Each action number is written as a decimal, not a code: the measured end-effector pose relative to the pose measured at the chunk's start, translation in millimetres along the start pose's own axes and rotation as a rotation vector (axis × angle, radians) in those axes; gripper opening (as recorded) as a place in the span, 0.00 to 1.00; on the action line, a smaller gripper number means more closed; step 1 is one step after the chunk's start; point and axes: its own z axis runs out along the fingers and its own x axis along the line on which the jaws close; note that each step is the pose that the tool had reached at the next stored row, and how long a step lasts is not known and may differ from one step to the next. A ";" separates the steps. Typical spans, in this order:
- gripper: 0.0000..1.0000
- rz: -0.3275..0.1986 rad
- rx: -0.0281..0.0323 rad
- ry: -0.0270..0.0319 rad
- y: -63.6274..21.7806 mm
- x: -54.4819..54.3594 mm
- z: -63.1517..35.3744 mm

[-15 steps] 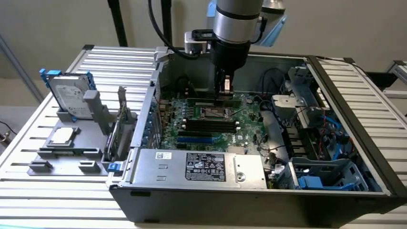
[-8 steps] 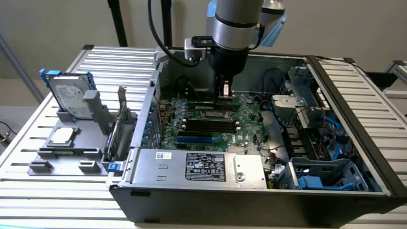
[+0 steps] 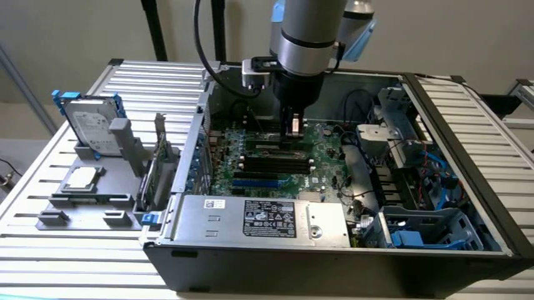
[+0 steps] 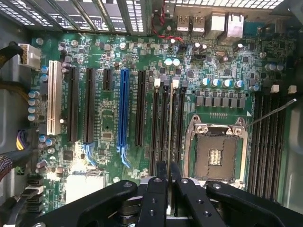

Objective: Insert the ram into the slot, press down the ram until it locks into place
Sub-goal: 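Insert the ram into the slot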

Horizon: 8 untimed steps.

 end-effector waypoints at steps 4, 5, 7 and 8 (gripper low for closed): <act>0.13 0.000 0.0000 0.0000 -0.2 3.0 7.3; 0.13 0.000 0.0000 0.0001 -0.2 4.0 9.0; 0.13 0.000 0.0001 -0.0001 -0.3 5.6 12.7; 0.13 0.000 0.0001 -0.0001 -0.4 6.1 14.6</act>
